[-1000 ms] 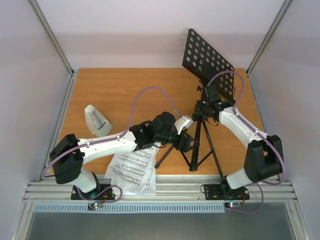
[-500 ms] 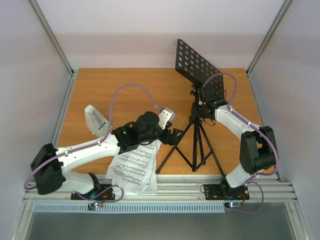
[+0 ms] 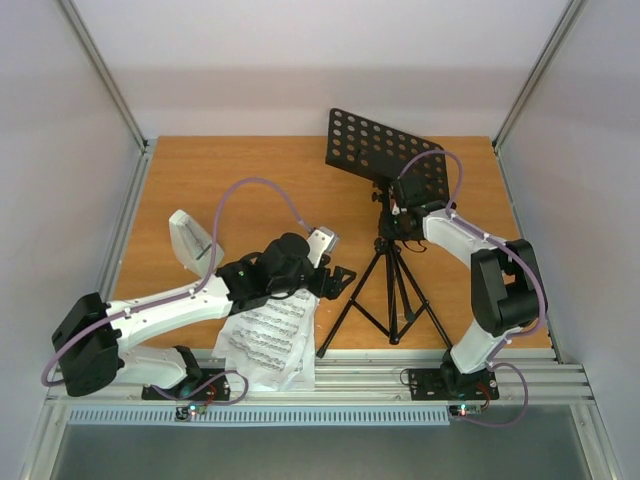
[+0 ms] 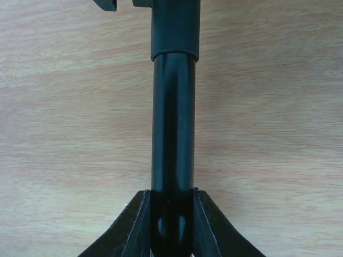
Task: Pack up the instrument practice props
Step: Place the music stand at the center of the board.
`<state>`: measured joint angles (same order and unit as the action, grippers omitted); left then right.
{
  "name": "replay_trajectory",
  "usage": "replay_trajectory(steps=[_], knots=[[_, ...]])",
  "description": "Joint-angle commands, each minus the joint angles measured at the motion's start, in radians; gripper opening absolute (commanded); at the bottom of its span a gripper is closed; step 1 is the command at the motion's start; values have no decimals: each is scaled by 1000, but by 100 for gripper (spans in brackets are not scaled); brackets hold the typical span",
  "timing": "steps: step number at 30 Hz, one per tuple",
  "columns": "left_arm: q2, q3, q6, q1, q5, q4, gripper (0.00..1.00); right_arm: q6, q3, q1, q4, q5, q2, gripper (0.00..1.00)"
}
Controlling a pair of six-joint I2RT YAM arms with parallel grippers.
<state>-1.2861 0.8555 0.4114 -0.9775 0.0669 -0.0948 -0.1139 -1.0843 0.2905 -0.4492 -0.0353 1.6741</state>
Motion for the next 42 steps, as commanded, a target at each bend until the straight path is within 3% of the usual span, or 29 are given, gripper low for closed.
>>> replay_trajectory(steps=[1, 8, 13, 24, 36, 42], knots=[[7, -38, 20, 8, 8, 29, 85, -76, -15, -5, 89, -36, 18, 1], [17, -96, 49, 8, 27, 44, 84, -85, -48, -5, 104, -70, 69, 5], [27, -140, 67, 8, 40, 53, 84, -99, -63, -5, 109, -85, 94, 13], [54, -209, 92, 8, 83, 45, 84, -121, -36, -5, 104, -106, -18, 55], [136, -238, 80, 8, 64, -7, 84, -126, 0, -5, 64, -46, -129, 62], [140, -261, 65, 7, 70, -25, 79, -90, 70, -39, 20, 7, -306, 73]])
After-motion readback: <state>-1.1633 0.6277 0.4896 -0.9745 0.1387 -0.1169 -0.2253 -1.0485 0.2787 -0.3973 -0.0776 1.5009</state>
